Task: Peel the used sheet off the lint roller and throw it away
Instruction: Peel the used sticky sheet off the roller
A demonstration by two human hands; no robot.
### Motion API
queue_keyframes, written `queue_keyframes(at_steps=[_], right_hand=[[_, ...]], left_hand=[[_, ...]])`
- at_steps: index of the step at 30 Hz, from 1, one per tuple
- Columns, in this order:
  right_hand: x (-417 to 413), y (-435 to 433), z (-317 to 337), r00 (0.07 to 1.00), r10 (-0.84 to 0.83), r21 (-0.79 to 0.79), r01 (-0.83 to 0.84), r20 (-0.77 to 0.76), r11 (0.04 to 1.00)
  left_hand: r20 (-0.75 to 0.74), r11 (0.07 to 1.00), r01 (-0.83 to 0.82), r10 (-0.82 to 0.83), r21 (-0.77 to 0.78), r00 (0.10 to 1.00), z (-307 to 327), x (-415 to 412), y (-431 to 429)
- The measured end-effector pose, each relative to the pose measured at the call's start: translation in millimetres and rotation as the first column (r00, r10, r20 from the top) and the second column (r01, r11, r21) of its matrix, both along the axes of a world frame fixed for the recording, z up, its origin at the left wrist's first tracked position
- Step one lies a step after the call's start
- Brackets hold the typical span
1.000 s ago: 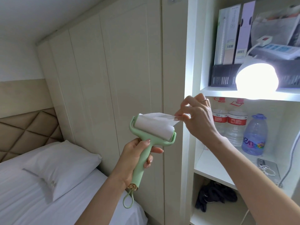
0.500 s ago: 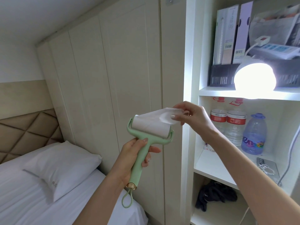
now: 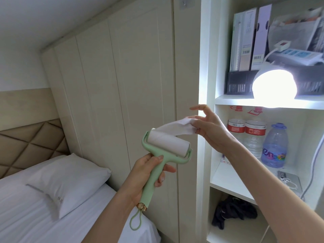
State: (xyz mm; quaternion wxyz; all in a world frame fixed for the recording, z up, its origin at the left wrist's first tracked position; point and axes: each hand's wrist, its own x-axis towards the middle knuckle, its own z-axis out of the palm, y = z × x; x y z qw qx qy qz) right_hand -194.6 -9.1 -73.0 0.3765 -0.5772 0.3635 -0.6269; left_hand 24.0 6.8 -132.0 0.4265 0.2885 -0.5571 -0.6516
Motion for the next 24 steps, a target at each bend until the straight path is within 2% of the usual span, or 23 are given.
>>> queue_keyframes(at_steps=[4,6,8,11,13,17,22,24], right_hand=[[7,2,-3,0.986,-0.057,-0.017,0.056,-0.156,0.998],[8,2,-2,0.988,-0.034,0.006,0.035,-0.151,0.999],[9,4,0,0.973,0.005,0.031,0.003,-0.230,1.000],[11,2,-1,0.916,-0.118,-0.023,0.118,-0.385,0.993],[12,1,-1,0.937,-0.158,-0.045,0.151,-0.311,0.988],[8,0,-1,0.990,-0.097,-0.018,0.096,-0.100,0.995],[0,4,-5,0.994,0.018,0.070,-0.026,0.108,0.997],[0,4,-7,0.982,0.014,0.110,-0.035,0.189,0.993]], left_hand=[[0.026,0.999,0.029,-0.029,-0.021,0.999,0,-1,3],[0.035,0.999,0.044,-0.043,-0.030,0.998,0,-1,4],[0.035,0.998,0.057,-0.056,-0.035,0.998,0,-1,5],[0.032,0.997,0.064,-0.063,-0.042,0.998,0,-1,6],[0.039,0.997,0.066,-0.064,-0.046,0.997,0,-1,7],[0.035,0.997,0.062,-0.060,-0.043,0.998,0,1,8],[0.020,0.999,0.020,-0.019,-0.033,1.000,0,6,6],[0.034,0.999,0.021,-0.019,-0.038,0.999,0,6,7]])
